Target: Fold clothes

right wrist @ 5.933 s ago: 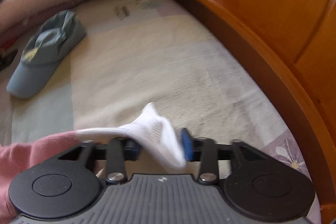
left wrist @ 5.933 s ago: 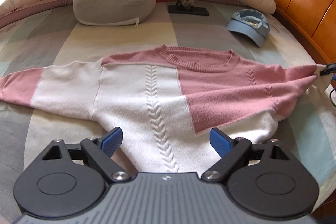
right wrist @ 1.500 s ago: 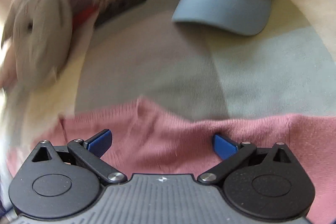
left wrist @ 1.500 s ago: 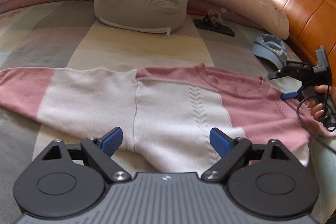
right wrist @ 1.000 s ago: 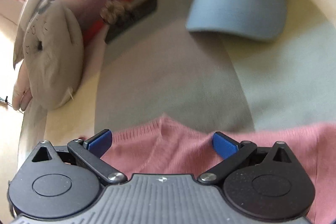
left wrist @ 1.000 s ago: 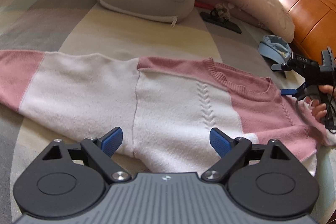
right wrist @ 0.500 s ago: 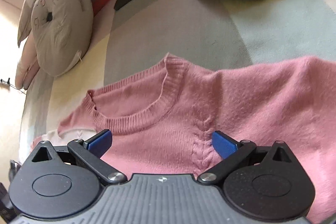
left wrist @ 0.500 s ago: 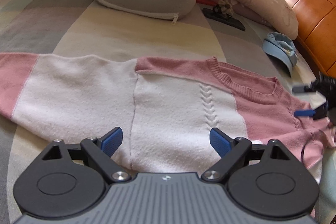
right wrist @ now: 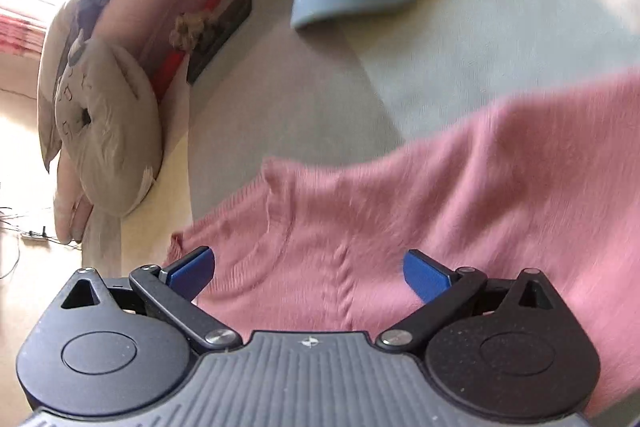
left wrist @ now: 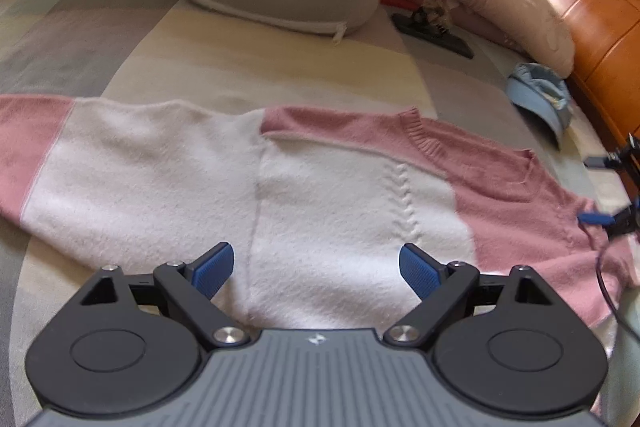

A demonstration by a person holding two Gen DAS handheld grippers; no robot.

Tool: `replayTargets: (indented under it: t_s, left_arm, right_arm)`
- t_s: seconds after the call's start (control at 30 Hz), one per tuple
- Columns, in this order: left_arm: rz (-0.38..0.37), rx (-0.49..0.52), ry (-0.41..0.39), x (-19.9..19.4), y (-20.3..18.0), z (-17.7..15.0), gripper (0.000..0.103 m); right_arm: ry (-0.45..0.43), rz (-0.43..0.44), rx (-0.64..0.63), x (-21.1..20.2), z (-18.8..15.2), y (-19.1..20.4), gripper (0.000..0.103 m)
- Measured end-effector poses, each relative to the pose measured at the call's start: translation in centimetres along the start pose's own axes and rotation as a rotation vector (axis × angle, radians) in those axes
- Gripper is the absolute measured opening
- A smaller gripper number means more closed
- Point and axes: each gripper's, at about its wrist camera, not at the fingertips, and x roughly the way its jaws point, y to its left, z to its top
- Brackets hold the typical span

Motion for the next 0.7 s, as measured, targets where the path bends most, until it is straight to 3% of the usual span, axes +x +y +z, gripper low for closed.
replayTargets:
  t_s: [0.07,0.17,0.3,0.4,0.6,0.7]
  left_arm:
    - [-0.016,0.017,-0.009,-0.2,-0.5,0.2,0.09]
    - [-0.017,0.027,-0.006,0.0,-0.9,0.2,0.09]
    - [-0.004,0.013,0.017,0.5,-0.8,-0.1,0.09]
    - [0.002,0.01,0.016,0.5,-0.7,0.0,0.09]
    - [-0.001,0.01,0.003,0.4,-0.7,0.4,0.09]
    - [-0.003,0.011,0.009,0.7,-0.7,0.4,0.09]
  right_arm:
    - [-0.043,0.027,-0.001,0.1,1.3,0.4,0.103]
    - [-0.025,0.104,0.067,1.5,2.4,-0.4,0.103]
    - [0.003,0.112,0.079,4.4,2.3,-0.7,0.103]
    - [0.033,0.079,0.045,4.2,2.6,0.7,0.103]
    - [0.123,0.148,-0.029,5.2,1.3,3.0,0.103]
    - [0.067,0.105,-0.124,7.1,1.4,4.1,0.103]
